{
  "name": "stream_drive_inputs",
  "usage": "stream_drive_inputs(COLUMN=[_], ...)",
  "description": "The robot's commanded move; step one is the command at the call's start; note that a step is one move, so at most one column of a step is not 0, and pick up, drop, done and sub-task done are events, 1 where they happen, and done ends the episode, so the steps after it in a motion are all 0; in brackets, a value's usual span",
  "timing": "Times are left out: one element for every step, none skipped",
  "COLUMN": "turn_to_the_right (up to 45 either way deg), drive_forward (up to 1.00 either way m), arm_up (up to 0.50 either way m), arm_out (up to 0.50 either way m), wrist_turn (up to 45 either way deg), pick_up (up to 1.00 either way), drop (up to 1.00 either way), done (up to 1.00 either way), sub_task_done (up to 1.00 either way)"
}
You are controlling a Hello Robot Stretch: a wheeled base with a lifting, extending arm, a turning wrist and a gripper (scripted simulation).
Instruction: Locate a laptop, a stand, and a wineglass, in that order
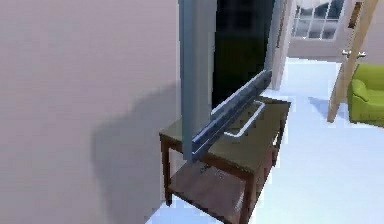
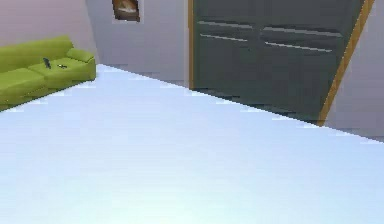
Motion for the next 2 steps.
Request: stream_drive_inputs(turn_to_the_right=[0.0,12.0], drive_forward=[0.15,0.00], arm_up=[0.00,0.00], arm_out=[0.00,0.00], wrist_turn=[0.0,0.0], pick_up=[0.00,0.00], drop=[0.00,0.00], done=[0.00,0.00], sub_task_done=[0.00,0.00])
